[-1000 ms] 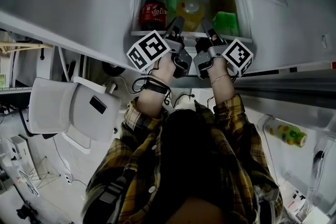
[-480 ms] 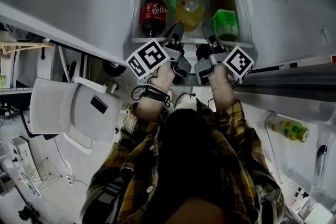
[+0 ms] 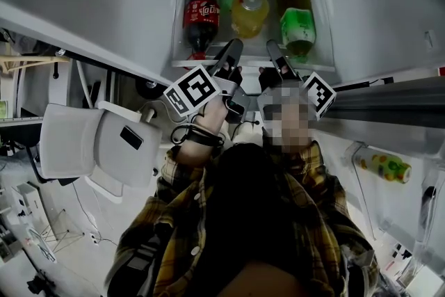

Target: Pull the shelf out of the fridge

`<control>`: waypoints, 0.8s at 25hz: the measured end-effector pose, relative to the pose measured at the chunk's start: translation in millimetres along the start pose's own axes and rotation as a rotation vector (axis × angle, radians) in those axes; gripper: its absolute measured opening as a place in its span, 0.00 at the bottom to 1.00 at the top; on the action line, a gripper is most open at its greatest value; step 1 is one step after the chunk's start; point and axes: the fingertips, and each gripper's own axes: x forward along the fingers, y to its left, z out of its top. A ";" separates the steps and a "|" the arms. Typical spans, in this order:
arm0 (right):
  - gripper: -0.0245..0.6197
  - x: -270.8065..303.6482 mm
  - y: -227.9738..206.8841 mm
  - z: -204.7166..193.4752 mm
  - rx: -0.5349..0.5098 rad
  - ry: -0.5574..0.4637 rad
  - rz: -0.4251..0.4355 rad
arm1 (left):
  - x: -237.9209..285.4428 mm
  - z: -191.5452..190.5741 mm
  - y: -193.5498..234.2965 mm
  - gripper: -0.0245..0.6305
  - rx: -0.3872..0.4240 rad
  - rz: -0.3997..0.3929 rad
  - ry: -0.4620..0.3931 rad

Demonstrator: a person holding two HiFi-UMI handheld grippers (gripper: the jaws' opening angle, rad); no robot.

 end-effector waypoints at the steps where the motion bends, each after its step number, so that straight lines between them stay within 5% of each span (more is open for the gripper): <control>1: 0.12 -2.4 0.9 -1.4 0.004 0.001 0.001 | -2.0 -1.9 -0.4 0.12 -0.002 -0.002 0.001; 20: 0.12 -45.0 18.9 -21.7 -0.013 0.001 0.051 | -44.5 -25.4 -17.8 0.12 -0.004 -0.060 0.002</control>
